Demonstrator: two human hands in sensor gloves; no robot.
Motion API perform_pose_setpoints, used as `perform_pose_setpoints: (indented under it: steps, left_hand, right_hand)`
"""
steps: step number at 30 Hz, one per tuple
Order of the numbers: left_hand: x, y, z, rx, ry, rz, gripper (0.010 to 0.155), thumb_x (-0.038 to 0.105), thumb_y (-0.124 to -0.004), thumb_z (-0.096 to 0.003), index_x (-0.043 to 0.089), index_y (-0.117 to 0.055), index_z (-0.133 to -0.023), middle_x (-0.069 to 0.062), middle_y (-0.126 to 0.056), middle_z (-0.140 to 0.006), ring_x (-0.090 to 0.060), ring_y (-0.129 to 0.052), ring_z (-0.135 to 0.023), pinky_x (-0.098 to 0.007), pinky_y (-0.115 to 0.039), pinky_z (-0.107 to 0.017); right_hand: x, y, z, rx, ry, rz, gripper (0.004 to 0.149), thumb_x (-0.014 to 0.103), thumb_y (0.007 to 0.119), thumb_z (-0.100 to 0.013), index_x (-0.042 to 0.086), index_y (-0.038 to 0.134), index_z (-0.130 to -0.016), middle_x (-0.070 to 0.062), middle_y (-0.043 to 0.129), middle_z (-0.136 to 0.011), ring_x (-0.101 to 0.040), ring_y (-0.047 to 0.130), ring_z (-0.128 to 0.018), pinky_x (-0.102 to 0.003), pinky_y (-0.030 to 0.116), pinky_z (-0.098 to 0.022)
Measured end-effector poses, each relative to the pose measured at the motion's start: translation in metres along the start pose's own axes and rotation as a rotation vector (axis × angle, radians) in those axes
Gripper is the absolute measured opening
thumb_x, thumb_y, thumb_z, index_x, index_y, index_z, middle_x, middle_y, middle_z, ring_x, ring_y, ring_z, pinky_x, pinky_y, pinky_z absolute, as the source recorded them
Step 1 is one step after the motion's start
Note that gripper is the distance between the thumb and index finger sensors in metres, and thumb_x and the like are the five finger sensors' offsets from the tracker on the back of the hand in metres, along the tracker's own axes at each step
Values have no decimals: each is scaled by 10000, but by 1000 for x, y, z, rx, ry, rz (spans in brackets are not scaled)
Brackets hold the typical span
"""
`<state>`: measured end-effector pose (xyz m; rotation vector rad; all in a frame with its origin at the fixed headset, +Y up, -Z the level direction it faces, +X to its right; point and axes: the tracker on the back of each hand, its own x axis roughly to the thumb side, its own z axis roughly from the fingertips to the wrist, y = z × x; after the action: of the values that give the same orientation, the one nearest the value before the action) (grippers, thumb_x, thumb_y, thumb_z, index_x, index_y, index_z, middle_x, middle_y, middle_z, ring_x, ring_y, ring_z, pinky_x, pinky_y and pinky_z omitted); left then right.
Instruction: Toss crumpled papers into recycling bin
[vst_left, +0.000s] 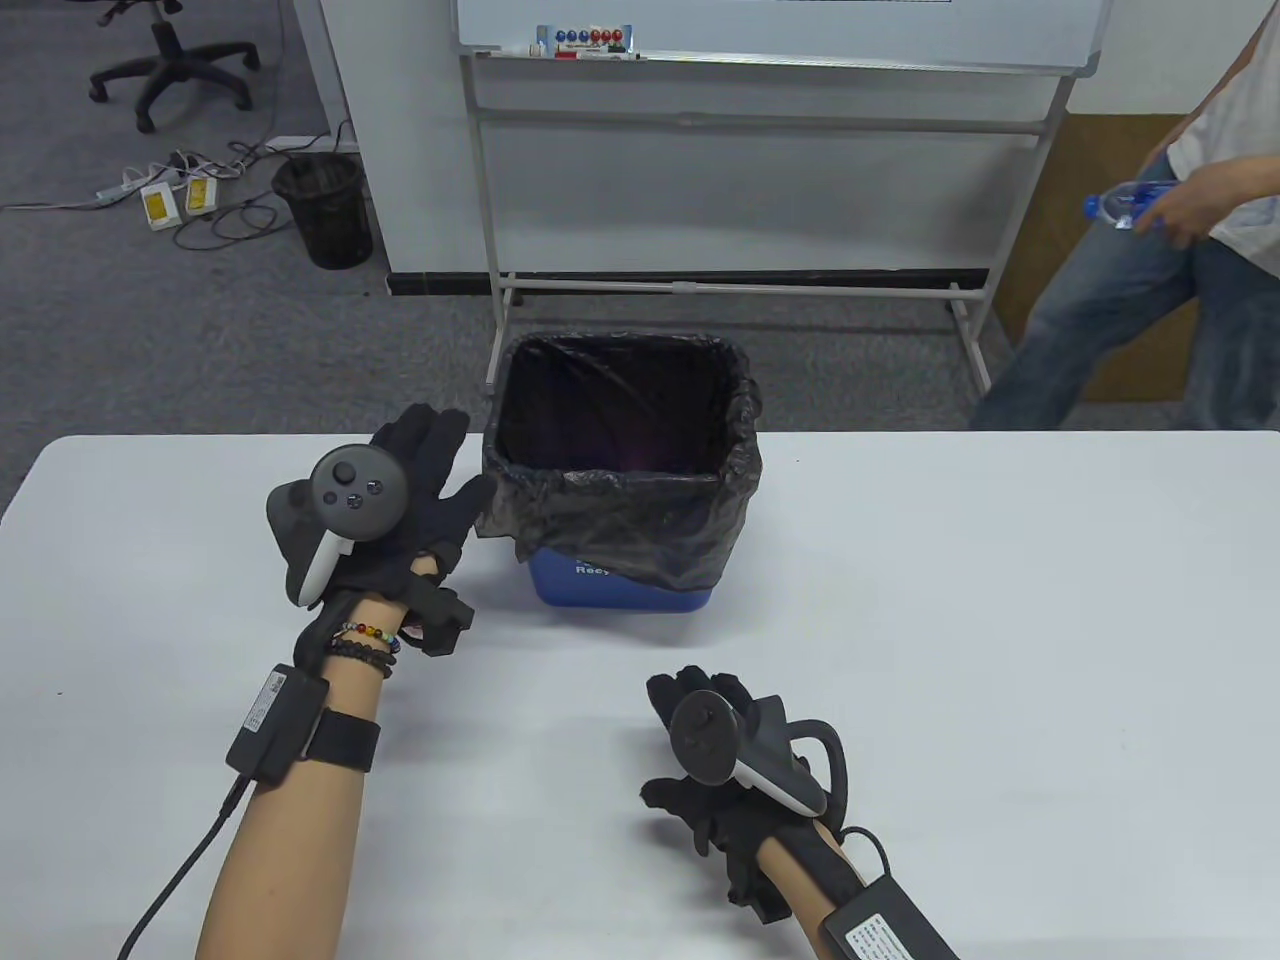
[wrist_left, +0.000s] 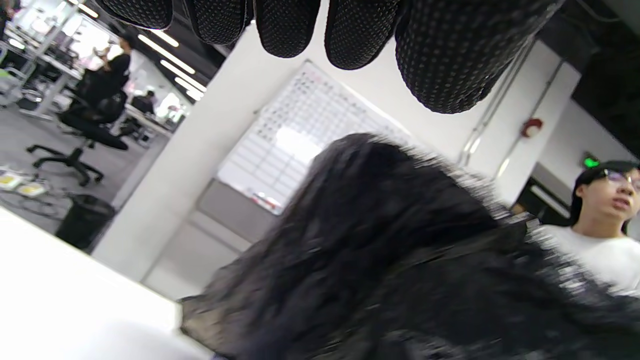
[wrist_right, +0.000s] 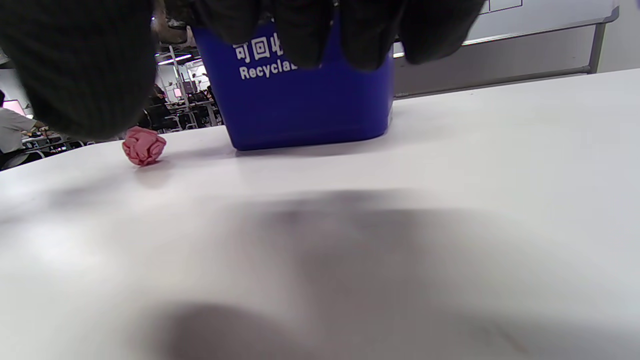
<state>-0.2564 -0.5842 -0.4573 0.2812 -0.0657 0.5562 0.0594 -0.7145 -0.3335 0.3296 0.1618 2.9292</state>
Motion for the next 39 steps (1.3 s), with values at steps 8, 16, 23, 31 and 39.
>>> perform_pose_setpoints:
  steps: [8,16,23,31,39]
  left_hand:
    - [-47,-31,5,-48,88,-83,723,483,-806,-478,240,-542,-1105,-154,-425,-1223,-498,-441,-1104,-689,-485,-740]
    - [-74,-68,0,-148,157,-162,732,489,-809,-473,244,-535,-1106,-160,-412,-1223,-508,-447,-1099,-686,-495,-738]
    - [-92,-97,1,-247,208,-270,751,497,-822,-462,251,-527,-1108,-160,-404,-1223,-516,-478,-1090,-680,-519,-735]
    - [-107,-119,4,-379,270,-395,760,490,-846,-450,277,-525,-1105,-149,-412,-1224,-522,-550,-1073,-653,-586,-729]
    - [-107,-127,3,-386,280,-535,686,368,-883,-450,263,-604,-1068,-138,-589,-1166,-341,-766,-1008,-510,-757,-687]
  right_hand:
    - [-1,1,0,12,4,4,950,605,869,-297,373,381,-1079,-1,463,-1188,-342,510,-1117,-526,537,-767]
    - [-1,2,-1,26,9,13,950,605,869,-298,374,381,-1079,1,467,-1188,-344,509,-1116,-527,536,-767]
    - [-1,5,-1,46,10,23,952,605,869,-296,373,380,-1079,2,466,-1188,-343,509,-1117,-526,537,-767]
    - [0,5,-2,52,7,31,951,606,868,-297,374,379,-1079,0,467,-1187,-342,511,-1117,-524,538,-767]
    - [0,6,-2,50,11,31,952,606,868,-297,373,379,-1079,-2,467,-1188,-343,511,-1116,-523,540,-767]
